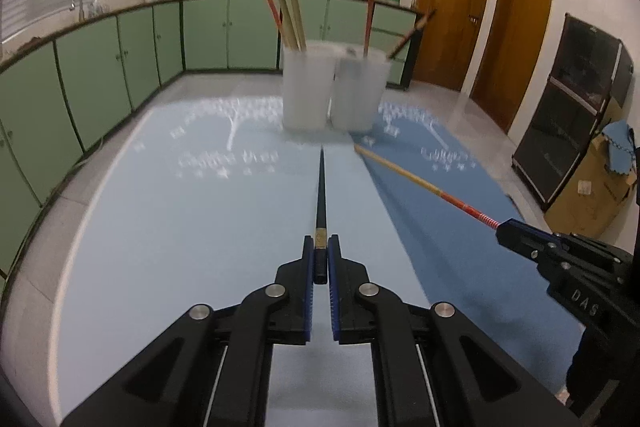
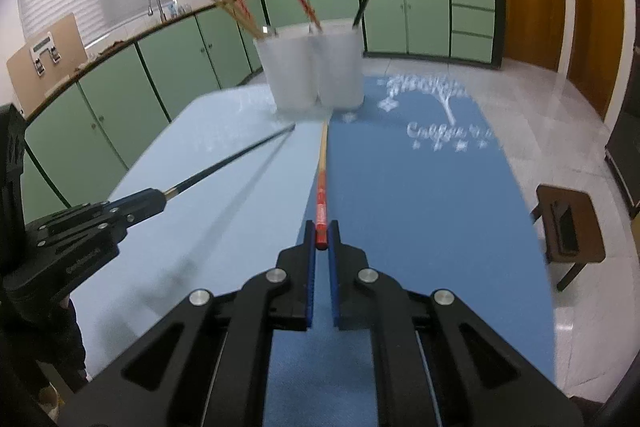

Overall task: Organize utensils
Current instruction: 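Lift both held chopsticks and lower them into the white utensil holder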

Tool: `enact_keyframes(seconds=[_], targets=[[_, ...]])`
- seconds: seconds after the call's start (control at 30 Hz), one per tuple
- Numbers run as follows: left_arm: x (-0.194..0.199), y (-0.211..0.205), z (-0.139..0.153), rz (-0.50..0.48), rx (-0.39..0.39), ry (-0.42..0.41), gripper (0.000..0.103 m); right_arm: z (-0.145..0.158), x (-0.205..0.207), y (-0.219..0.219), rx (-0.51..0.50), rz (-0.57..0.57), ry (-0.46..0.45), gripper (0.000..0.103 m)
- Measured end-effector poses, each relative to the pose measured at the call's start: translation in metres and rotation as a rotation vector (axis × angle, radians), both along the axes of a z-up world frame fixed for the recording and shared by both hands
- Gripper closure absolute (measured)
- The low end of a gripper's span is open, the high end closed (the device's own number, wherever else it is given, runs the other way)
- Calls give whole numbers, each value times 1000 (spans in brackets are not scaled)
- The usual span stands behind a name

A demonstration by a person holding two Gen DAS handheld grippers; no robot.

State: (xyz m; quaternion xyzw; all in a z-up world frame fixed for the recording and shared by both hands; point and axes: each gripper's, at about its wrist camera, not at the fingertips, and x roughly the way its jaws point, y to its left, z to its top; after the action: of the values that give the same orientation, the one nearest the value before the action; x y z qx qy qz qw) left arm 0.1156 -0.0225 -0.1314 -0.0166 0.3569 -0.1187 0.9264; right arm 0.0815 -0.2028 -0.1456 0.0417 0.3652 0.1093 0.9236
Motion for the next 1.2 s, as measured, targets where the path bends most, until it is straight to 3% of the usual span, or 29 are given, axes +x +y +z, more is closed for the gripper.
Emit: enact_keyframes(seconds=[0.3, 0.57, 1.2], targets=[[1, 13, 56, -4, -22, -126, 96, 63, -1, -10, 6, -5, -108, 98], [8, 17, 89, -19, -29, -193, 96, 99, 10, -8, 31, 22, -167, 98], [40, 8, 136, -71, -56, -293, 96, 177, 58, 1, 32, 136, -227, 98]])
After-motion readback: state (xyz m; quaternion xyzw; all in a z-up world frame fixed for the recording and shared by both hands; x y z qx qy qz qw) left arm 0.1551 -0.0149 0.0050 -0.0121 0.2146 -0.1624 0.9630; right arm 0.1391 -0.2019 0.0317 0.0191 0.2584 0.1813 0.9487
